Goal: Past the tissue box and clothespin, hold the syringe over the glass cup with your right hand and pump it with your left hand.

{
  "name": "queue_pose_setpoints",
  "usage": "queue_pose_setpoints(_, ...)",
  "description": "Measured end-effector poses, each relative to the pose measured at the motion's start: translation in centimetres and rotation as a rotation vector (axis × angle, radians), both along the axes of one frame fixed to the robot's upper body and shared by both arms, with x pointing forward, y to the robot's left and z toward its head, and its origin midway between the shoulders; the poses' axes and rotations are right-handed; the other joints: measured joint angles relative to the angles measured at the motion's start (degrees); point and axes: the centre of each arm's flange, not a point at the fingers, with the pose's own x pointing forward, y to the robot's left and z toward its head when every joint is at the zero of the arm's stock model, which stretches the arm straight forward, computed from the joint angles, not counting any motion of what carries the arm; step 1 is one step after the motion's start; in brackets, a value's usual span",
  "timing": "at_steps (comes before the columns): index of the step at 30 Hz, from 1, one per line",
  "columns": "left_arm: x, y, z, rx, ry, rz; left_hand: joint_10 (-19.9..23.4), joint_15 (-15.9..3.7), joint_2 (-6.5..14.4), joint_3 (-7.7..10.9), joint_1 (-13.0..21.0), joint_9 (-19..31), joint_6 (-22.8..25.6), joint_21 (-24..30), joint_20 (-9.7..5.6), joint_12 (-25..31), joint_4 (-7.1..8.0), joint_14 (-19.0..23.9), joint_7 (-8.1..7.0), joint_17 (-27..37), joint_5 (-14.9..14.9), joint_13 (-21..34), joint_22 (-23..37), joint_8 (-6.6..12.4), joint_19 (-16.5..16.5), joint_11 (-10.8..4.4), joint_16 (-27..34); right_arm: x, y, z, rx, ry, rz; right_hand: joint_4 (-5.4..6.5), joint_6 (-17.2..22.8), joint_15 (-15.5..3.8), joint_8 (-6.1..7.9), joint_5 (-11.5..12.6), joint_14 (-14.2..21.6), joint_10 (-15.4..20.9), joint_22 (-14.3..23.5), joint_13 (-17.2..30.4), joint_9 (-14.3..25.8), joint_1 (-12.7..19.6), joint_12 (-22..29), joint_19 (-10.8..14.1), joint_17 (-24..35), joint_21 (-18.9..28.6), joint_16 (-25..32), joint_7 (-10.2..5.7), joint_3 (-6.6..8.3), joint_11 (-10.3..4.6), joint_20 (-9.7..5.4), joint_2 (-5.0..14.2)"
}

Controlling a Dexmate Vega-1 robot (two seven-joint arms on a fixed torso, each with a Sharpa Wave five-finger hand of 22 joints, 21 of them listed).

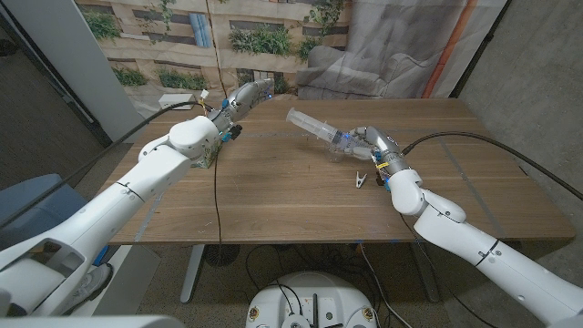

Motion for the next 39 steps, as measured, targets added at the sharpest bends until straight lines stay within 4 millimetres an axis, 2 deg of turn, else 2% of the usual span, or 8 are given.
queue_pose_setpoints(14, -0.9, -1.1, 0.1, 0.01, -0.018, -0.006, 0.0, 0.0, 0.0, 0.05, 0.0, 0.0, 0.0, 0.0, 0.0, 0.0, -0.05, 0.0, 0.0, 0.0, 0.0, 0.0, 0.0, 0.0, 0.0, 0.0, 0.0, -0.5, -0.8, -1.0, 0.12, -0.027, 0.065, 0.16, 0.0, -0.21, -0.06, 0.0, 0.4, 0.4, 0.0, 0.0, 0.0, 0.0, 0.2, 0.6, 0.0, 0.2, 0.0, 0.0, -0.16, 0.38, -0.11, 0.0)
queue_pose_setpoints(16, -1.0, -1.2, 0.2, 0.011, -0.023, -0.005, 0.0, 0.0, 0.0, 0.05, 0.0, 0.0, 0.0, 0.0, 0.0, 0.0, -0.05, 0.0, 0.0, 0.0, 0.0, 0.0, 0.0, 0.0, 0.0, 0.0, 0.0, -0.5, -0.9, -1.2, 0.137, -0.029, 0.073, 0.16, 0.5, -0.2, -0.11, 0.0, 0.4, 0.7, 0.0, 0.0, 0.0, 0.0, 0.2, 0.5, 0.0, 0.2, -0.4, 0.52, -0.16, 0.71, -0.11, 0.0)
queue_pose_setpoints(20, -1.4, -1.4, 0.3, 0.017, -0.036, -0.005, 0.0, 0.0, 0.0, 0.05, 0.0, 0.0, 0.0, 0.0, 0.0, 0.0, -0.05, 0.0, 0.0, 0.0, 0.0, 0.0, 0.0, 0.0, 0.0, 0.0, 0.0, -0.5, -1.0, -1.5, 0.174, -0.037, 0.097, 0.16, 0.5, -0.2, -0.17, -0.1, 0.4, 0.7, 0.0, 0.0, 0.0, 0.0, 0.2, 0.5, 0.0, 0.2, -0.4, 0.52, -0.16, 0.71, -0.1, 0.0)
queue_pose_setpoints(26, -1.8, -1.8, 0.6, 0.031, -0.052, -0.005, 0.0, -0.52, 0.0, 0.23, 0.0, 0.0, 0.5, 0.0, 0.0, 0.0, -0.23, -0.1, 0.13, 0.0, 0.0, 0.0, 0.0, 0.0, 0.0, 0.0, 0.0, -0.4, -1.1, -1.8, 0.211, -0.045, 0.116, 0.16, 0.5, -0.2, -0.31, -0.1, 0.4, 0.7, 0.0, 0.0, 0.0, 0.0, 0.2, 0.5, 0.2, 0.4, -0.4, 0.52, -0.16, 0.7, -0.1, 0.0)
queue_pose_setpoints(31, -2.1, -2.2, 0.8, 0.047, -0.064, -0.012, 0.5, -0.83, 0.0, -0.01, 0.0, 0.0, 0.6, 0.0, 0.0, 0.0, -0.47, 0.2, -0.02, 0.0, 0.0, 0.0, 0.0, 0.0, 0.0, -0.55, 0.0, -0.2, -1.2, -2.1, 0.231, -0.047, 0.122, 0.16, 0.5, -0.2, -0.4, -0.1, 0.4, 0.7, 0.0, 0.0, 0.0, 0.0, 0.2, 0.5, 0.3, 0.4, -0.7, 0.52, -0.16, 0.7, -0.1, 0.0)
queue_pose_setpoints(35, -2.3, -2.7, 1.0, 0.06, -0.076, -0.023, 1.7, -1.25, 0.0, 0.21, 0.0, 0.0, 1.5, 0.0, 0.0, 0.0, -0.69, -0.2, -0.52, 0.0, 0.0, 0.0, 0.0, 0.0, 0.0, -1.65, 0.0, -0.2, -1.1, -2.0, 0.248, -0.063, 0.141, 0.16, 0.5, -0.2, -0.54, -0.2, 0.4, 0.7, 0.0, 0.0, 0.0, 0.0, 0.2, 0.5, 0.3, 0.4, -0.7, 0.52, -0.16, 0.7, -0.1, 0.0)
queue_pose_setpoints(39, -2.4, -3.1, 1.1, 0.069, -0.082, -0.03, 1.6, -2.27, 0.0, 0.21, 0.0, 0.0, 2.1, 0.0, 0.0, 0.0, -0.69, -0.6, -0.61, 0.0, 0.0, 0.0, 0.0, 0.0, 0.0, -2.07, 0.0, -0.2, -1.2, -2.0, 0.257, -0.071, 0.149, 0.16, 0.6, -0.2, -0.62, -0.2, 0.4, 0.7, 0.0, 0.0, 0.0, 0.0, 0.2, 0.5, 0.3, 0.4, -0.7, 0.63, -0.16, 0.7, -0.1, 0.0)
